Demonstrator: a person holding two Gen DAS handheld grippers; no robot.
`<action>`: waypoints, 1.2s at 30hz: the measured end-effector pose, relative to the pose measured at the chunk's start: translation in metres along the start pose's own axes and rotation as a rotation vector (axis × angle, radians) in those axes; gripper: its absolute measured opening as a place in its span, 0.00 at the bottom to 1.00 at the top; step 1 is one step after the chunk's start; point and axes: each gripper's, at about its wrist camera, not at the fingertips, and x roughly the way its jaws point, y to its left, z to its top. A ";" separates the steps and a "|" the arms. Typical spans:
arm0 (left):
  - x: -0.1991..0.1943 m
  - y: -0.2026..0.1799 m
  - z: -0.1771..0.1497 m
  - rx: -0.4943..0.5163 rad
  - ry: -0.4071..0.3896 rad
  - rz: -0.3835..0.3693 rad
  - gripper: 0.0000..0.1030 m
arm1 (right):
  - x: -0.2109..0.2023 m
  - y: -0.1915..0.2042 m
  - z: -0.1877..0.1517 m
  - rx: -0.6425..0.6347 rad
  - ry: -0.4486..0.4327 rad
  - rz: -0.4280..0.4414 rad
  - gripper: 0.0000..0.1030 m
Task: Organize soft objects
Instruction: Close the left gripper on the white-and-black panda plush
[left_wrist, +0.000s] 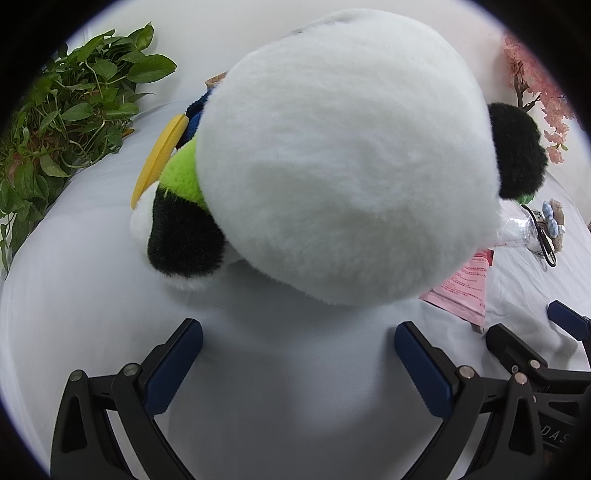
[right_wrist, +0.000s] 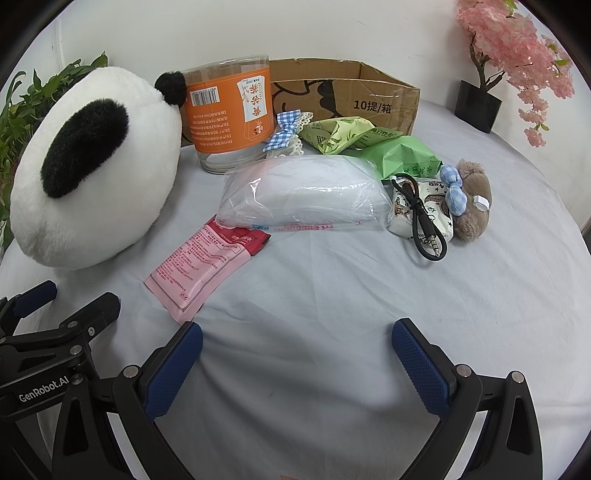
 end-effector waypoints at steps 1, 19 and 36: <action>0.000 0.000 0.000 0.000 0.000 0.000 1.00 | 0.000 0.000 0.000 0.000 0.000 0.000 1.00; 0.004 -0.002 -0.002 0.001 0.000 0.001 1.00 | 0.000 0.000 0.000 0.000 0.000 0.000 1.00; 0.004 0.000 -0.001 0.015 -0.002 -0.022 0.99 | 0.000 -0.001 0.000 -0.007 0.001 0.008 1.00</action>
